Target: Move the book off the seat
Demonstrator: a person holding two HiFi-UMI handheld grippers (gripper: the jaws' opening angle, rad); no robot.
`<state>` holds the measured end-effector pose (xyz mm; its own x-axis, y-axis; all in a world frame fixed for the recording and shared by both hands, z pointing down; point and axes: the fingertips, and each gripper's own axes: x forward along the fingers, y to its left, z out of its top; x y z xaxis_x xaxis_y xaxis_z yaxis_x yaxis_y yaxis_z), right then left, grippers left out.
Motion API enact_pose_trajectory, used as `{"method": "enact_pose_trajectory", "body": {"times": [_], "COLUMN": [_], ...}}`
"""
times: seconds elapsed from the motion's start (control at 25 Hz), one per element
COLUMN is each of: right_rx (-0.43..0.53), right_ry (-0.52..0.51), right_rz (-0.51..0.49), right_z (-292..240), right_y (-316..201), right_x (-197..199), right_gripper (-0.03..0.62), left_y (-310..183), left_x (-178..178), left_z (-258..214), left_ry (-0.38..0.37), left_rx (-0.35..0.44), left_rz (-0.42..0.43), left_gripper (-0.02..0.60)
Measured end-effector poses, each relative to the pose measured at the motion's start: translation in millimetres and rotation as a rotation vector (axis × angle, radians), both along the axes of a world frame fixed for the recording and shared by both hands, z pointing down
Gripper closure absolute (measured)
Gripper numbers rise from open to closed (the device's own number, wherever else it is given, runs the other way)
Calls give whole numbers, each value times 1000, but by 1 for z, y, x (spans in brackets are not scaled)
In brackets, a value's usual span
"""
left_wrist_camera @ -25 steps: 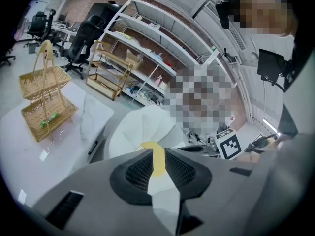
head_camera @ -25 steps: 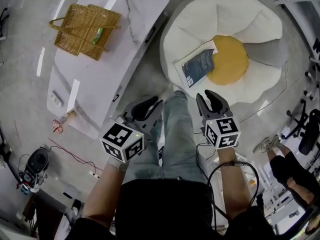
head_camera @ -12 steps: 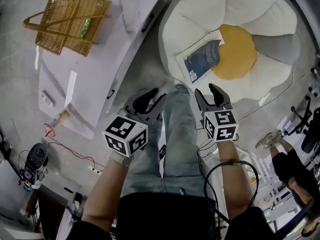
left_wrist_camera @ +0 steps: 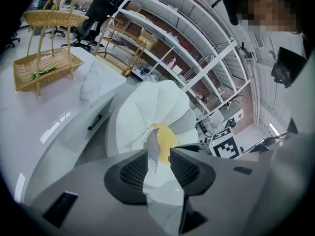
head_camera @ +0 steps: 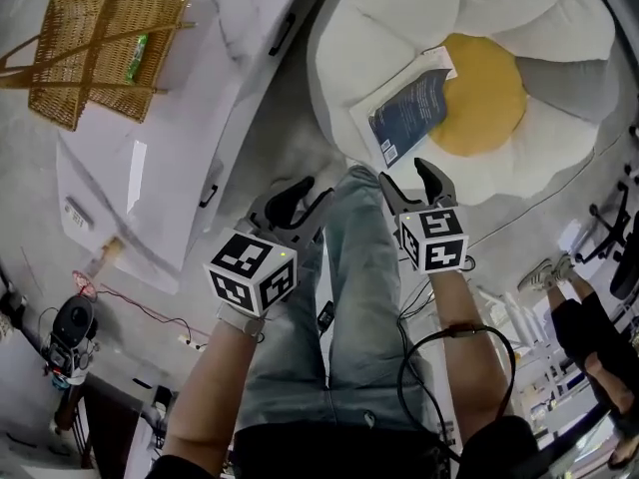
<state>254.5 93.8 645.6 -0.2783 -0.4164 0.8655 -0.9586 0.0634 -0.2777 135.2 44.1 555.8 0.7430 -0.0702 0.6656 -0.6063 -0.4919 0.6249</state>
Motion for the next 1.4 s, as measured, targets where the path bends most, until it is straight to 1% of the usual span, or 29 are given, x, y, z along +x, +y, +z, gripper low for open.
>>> {"method": "enact_pose_trajectory", "body": {"times": [0.16,0.28,0.48,0.68,0.88,1.08,1.24,1.4], "right_rx": [-28,-43,-56,-95,-146,-176,-173,-173], "right_ry": [18,27,72,100,163,185,167,171], "right_rz": [-26,-23,-44,-49,-103,-78,-61,-69], "right_z": [32,52,83,110,136,156,168,169], "right_y": [6,9,13,20,24,27,32,33], "right_x": [-7,-10,-9,-8,-7,-5,-5,-2], "right_gripper": [314,307,289,278,264,247,246,246], "left_y": [5,8,8,6,0,-5,-6,-5], "left_x": [6,13,28,44,58,68,74,85], "left_z": [30,52,92,125,160,186,203,219], "left_ry": [0,-2,-10,-18,-34,-45,-65,-55], "left_rx": [-10,-11,-18,-28,-41,-65,-75,-121], "left_rz": [30,60,68,103,136,150,174,155], "left_gripper": [457,453,446,442,403,365,342,316]}}
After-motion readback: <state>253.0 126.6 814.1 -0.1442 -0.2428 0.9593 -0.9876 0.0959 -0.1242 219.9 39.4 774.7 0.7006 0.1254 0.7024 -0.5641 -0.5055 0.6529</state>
